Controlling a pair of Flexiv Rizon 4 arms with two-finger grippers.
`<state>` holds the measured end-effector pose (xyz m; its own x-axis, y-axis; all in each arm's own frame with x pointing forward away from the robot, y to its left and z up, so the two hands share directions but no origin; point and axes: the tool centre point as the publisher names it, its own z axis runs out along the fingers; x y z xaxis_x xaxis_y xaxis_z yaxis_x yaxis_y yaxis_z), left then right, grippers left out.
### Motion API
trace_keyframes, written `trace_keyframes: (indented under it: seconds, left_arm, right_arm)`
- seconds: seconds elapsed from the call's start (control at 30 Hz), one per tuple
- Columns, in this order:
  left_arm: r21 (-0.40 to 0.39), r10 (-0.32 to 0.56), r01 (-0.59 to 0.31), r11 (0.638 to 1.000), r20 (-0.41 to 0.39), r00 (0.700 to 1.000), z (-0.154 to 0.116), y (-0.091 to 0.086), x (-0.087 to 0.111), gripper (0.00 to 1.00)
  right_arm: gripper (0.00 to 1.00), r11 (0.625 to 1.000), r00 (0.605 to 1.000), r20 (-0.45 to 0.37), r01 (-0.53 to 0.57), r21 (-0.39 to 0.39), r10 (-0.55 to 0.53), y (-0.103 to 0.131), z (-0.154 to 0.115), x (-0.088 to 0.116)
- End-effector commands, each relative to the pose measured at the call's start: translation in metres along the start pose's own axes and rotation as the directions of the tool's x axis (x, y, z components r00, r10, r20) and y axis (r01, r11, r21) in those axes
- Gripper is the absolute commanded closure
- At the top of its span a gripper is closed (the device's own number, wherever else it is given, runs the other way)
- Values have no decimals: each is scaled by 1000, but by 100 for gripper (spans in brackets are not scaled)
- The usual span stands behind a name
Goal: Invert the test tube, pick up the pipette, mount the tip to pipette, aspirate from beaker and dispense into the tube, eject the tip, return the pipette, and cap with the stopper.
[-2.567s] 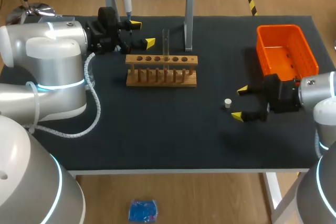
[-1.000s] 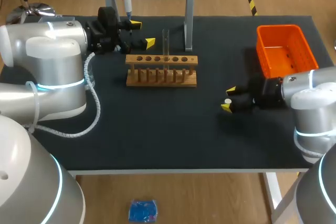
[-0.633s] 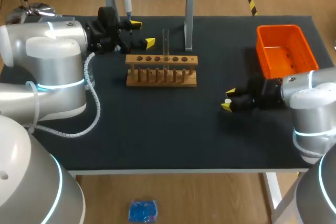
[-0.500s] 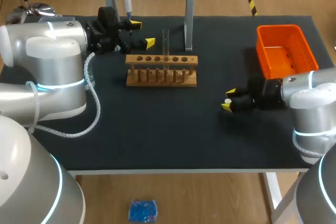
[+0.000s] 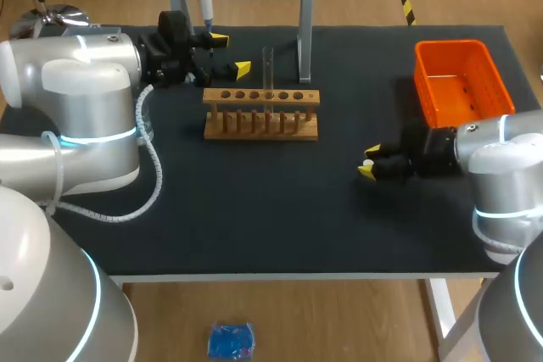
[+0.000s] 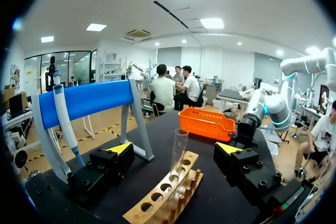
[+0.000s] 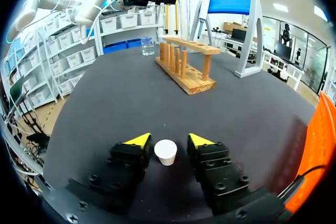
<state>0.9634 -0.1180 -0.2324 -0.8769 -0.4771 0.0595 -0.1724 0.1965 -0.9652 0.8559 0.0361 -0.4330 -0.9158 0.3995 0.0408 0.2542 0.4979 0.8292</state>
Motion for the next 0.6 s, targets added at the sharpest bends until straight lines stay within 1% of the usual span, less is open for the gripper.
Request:
trace_keyframes:
  seconds: [0.03,0.07,0.13,0.2,0.43,0.57,0.6]
  left_arm:
    - [7,2,-2,1000,7,1000,2,2,1,0]
    - [7,2,-2,1000,7,1000,2,2,1,0]
    - [7,2,-2,1000,7,1000,2,2,1,0]
    - [7,2,-2,1000,7,1000,2,2,1,0]
    - [7,2,-2,1000,7,1000,2,2,1,0]
    - [7,2,-2,1000,7,1000,2,2,1,0]
    - [7,2,-2,1000,7,1000,2,2,1,0]
  right_arm:
    - [78,1000,1000,-2,1,2,-1,-1,-1,1]
    - [83,1000,1000,-1,3,3,-3,-1,-1,1]
    - [89,1000,1000,0,4,4,-4,-1,-1,1]
    - [100,1000,1000,2,7,5,-7,-2,-1,1]
    - [100,1000,1000,3,12,2,-12,0,-2,3]
    - [100,1000,1000,7,17,-1,-17,9,-8,5]
    - [100,1000,1000,12,26,10,-26,12,-10,6]
